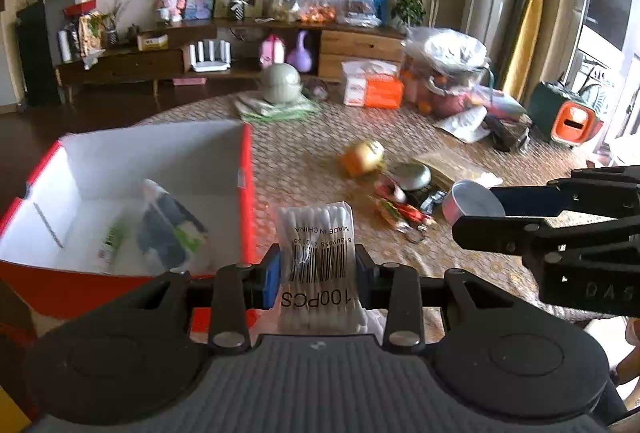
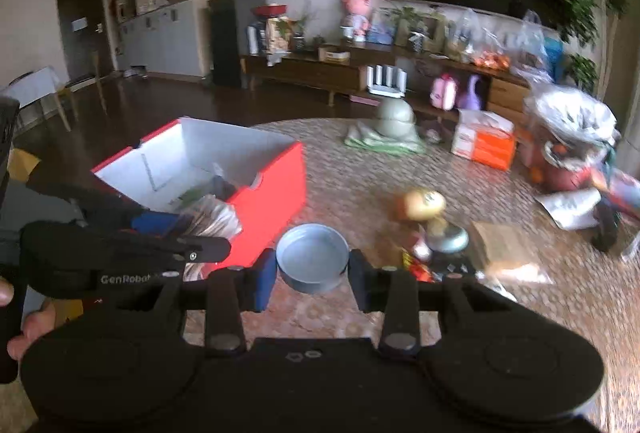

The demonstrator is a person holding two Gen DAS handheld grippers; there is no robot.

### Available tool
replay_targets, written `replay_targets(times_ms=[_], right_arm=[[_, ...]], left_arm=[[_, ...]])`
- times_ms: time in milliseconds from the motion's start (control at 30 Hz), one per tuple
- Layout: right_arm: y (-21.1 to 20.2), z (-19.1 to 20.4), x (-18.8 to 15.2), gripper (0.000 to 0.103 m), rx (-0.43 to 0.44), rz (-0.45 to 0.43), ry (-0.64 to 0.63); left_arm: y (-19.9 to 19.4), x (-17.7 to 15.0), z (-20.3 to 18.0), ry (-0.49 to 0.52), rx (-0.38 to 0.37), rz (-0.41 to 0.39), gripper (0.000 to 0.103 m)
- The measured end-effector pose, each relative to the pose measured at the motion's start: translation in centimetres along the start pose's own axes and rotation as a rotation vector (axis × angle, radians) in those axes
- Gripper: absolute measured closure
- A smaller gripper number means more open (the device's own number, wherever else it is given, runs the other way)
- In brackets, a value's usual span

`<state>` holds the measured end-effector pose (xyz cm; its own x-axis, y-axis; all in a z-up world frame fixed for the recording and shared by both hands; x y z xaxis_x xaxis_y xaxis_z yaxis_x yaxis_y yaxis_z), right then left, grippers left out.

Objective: Organize objects
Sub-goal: 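Carry swab bag in left tool into red box while right tool carries cup there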

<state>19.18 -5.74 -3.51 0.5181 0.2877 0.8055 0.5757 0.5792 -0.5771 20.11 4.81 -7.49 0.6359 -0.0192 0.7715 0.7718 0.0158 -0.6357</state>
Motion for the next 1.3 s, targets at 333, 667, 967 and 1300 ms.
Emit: replay_targets(times_ms=[333,667,967,1300], right_arm=[[4.1,5.1,3.4,0.065,0.067,0.01,-0.078],[9.1,8.9,5.9,0.065,0.118,0.039,-0.139],[14.5,11.3,7.0,0.065,0.15,0.085,-0.185],[21.0,12.7,6.2,0.065,0.164,0.193,-0.198]], left_arm=[[-0.5,1.6,7.8,-0.037,0.1,-0.025,0.068],[2.2,2.5,16.2,-0.066,0.224,0.007,0.068],[6.8,3.1,21.8,-0.073,0.301,0.077,0.068],[12.8,2.6,23.2,-0.029,0.306,0.179,0.067]])
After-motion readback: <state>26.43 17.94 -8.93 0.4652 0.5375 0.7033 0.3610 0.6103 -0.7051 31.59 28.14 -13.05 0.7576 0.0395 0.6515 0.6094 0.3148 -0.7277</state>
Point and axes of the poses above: each gripper's, at about its wrist camera, not at the fingertips, and y roughly the way its jaws point, z to its left, x to its top, the point moved 10 cm from there along y, roughly the way its jaws point, and after that the axes turned 9 degrees about x, right-handed, at the moved point
